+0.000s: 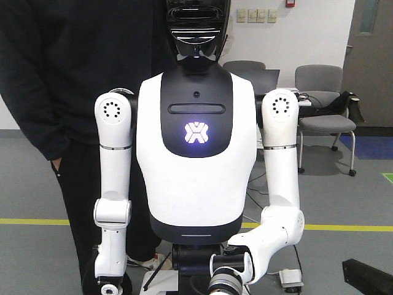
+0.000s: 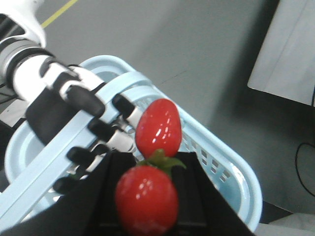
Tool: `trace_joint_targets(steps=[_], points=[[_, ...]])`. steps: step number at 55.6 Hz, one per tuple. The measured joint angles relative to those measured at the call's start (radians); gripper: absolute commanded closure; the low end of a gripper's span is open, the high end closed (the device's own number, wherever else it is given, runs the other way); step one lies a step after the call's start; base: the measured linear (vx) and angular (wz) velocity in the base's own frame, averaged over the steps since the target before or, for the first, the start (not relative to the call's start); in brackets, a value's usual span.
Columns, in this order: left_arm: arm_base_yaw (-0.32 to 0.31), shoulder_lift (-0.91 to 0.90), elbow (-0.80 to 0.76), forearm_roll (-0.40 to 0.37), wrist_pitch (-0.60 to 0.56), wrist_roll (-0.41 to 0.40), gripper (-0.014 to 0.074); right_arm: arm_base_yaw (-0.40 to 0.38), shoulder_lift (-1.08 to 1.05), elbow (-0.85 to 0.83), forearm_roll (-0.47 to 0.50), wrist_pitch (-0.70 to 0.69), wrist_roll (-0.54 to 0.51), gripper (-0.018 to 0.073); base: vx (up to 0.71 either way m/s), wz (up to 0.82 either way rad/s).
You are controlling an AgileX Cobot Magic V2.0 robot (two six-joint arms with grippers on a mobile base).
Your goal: Pick snacks and fruit into basket
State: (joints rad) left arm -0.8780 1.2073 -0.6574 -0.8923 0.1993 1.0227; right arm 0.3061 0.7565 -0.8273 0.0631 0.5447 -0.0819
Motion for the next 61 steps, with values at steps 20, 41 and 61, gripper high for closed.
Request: trace_joint_targets(steps=[20,41,61], points=[[-0.055,0.139,-0.037,-0.004,-0.029,0.004,0.0517,0.0,0.0,0.0,0.0,0.0,0.0,0.002,0.0,0.0],[-0.056,0.154,-0.038,-0.01,-0.086,0.004,0.0046,0.0,0.0,0.0,0.0,0.005,0.0,0.002,0.0,0.0],[-0.066,0.139,-0.043,-0.011,-0.055,0.008,0.0031,0.0,0.0,0.0,0.0,0.023,0.0,0.002,0.0,0.0]])
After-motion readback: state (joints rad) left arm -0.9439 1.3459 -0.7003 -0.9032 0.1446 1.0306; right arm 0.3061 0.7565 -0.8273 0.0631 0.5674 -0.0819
